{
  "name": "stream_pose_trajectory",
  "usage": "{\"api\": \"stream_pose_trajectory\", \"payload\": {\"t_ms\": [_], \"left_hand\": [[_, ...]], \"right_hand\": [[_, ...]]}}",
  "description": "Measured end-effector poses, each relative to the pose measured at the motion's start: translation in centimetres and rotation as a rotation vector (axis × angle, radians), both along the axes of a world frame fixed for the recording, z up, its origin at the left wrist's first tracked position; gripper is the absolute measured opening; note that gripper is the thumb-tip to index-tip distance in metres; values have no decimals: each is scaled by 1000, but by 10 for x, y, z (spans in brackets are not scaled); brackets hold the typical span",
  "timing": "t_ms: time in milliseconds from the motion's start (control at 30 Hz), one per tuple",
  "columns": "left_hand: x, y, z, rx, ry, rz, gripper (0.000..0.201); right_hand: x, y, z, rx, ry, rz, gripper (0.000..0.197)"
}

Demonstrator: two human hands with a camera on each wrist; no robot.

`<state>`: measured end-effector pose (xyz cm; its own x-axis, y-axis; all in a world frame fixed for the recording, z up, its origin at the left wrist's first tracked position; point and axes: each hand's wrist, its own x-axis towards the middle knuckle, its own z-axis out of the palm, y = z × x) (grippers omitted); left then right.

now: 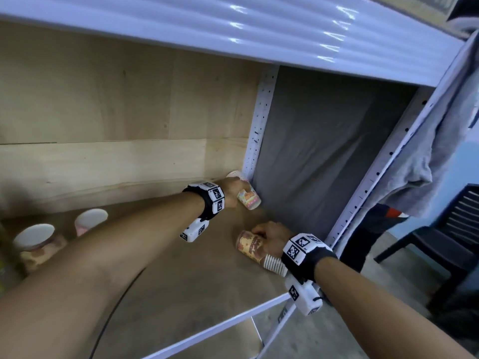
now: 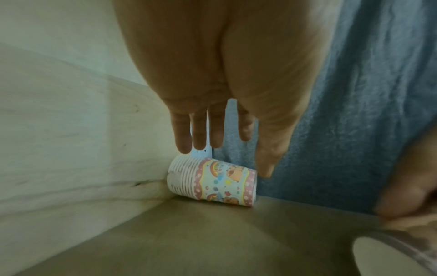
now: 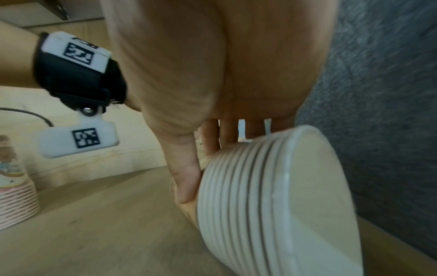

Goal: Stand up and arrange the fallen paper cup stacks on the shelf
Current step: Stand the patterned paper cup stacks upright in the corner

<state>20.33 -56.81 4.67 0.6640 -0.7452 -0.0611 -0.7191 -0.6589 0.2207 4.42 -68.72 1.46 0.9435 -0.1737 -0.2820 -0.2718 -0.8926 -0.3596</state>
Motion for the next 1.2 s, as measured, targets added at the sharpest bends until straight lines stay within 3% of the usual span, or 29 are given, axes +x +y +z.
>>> {"api": "stream_pose_trajectory", "payload": {"t_ms": [67,167,300,400,467,533,700,833,1200], "left_hand": [[4,-14,1,17,-39,-21,45],[15,-33,0,64,-99,-39,29],[60,-62,-32,140,-168,-97,35],[61,-66,-34,131,-206,-96,32],[60,-67,-37,141,-245,-101,31],[60,-67,-40,194,-283,-125,36],[53,-66,-45,249,-411,-223,48],[51,-64,-44,237,-455,-251,38],[39,-27,-20,133,-255,-183,43]], "right_hand": [[1,-1,-2,17,-6,11,86],[0,-4,-3,34,-4,9,69],[0,-7,-7,17,-12,17,61],[1,-8,-9,22,-12,15,71],[2,-8,-10,9,-16,10,65],[5,-8,-12,-45,-8,12,58],[11,-5,-20,-135,7,17,65],[14,-6,-26,-158,-7,10,65],[13,1,-22,-139,-58,0,53]]}}
